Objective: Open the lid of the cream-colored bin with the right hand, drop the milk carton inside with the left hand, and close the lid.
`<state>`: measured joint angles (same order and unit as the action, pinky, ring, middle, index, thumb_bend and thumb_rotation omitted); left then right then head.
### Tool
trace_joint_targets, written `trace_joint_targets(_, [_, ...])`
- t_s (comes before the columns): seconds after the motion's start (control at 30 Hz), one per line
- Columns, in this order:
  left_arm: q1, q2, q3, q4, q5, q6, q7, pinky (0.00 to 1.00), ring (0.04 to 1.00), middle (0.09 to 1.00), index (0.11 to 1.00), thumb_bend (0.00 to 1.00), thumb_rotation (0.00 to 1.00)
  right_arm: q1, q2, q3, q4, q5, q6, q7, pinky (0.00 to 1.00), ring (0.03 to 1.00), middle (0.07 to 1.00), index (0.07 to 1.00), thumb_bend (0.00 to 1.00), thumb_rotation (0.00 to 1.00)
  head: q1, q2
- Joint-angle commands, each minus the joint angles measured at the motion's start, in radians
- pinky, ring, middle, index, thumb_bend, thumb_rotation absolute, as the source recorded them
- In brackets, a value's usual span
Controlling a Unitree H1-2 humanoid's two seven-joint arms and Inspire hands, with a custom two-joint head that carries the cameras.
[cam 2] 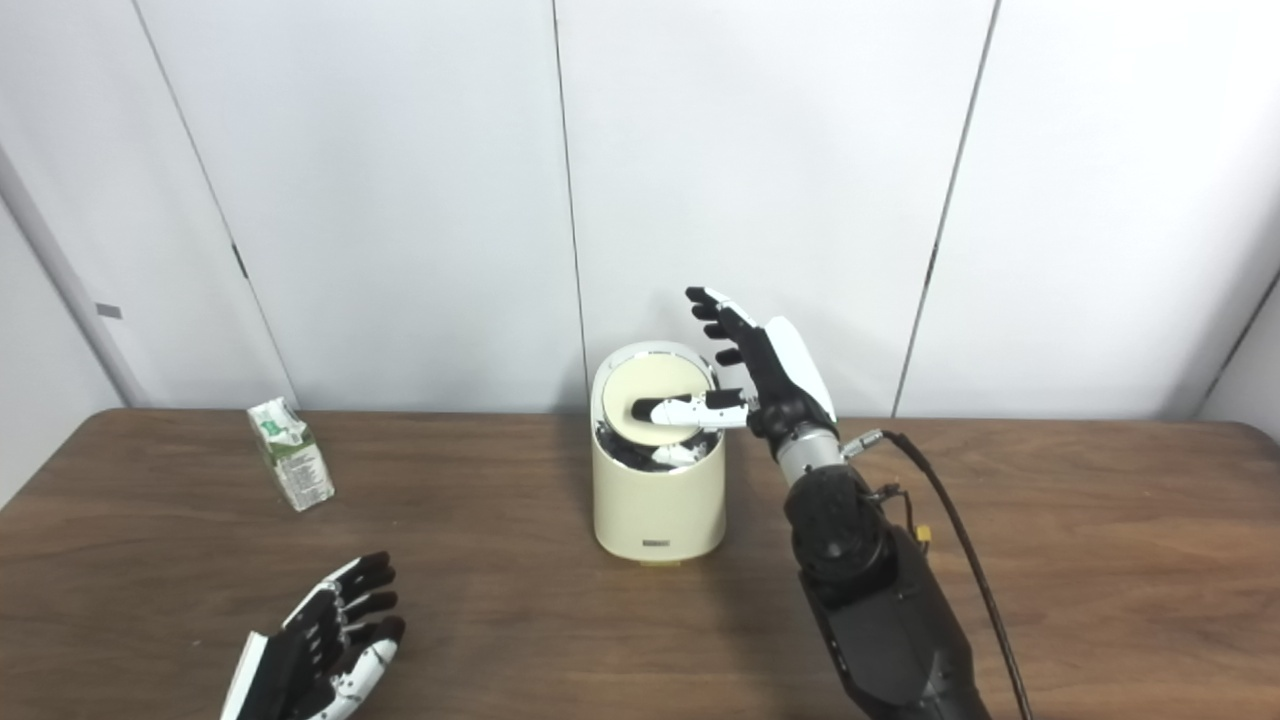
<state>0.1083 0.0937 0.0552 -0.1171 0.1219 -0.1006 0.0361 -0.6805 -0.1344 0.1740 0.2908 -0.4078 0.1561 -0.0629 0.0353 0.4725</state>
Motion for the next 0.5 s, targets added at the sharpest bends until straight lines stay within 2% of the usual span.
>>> trace_joint_targets(0.0, [0.014, -0.016, -0.018, 0.051, 0.008, -0.011, 0.004, 0.7, 0.774, 0.82, 0.846, 0.4, 0.27, -0.061, -0.014, 0.004, -0.012, -0.015, -0.047, -0.008, 0.77, 0.855, 0.864, 0.875, 0.85, 0.22, 0.002, 0.001])
trace_joint_targets(0.47, [0.013, -0.016, -0.021, 0.052, 0.012, -0.017, 0.006, 0.68, 0.763, 0.81, 0.84, 0.42, 0.29, -0.047, -0.043, 0.023, -0.016, -0.061, -0.06, -0.011, 0.79, 0.856, 0.856, 0.852, 0.85, 0.12, 0.004, 0.01])
